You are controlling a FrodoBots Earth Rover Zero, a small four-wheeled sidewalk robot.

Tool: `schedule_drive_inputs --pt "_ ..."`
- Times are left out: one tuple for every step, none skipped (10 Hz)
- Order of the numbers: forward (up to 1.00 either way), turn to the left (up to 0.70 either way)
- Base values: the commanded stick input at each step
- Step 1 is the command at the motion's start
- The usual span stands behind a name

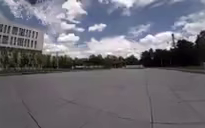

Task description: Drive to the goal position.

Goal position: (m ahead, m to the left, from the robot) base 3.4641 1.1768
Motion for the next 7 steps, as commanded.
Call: schedule_drive_inputs --pt "0.70 0.00" --pt "0.70 0.04" --pt "0.70 0.12" --pt "0.70 0.11" --pt "0.70 0.10" --pt "0.70 0.07" --pt "0.70 0.02"
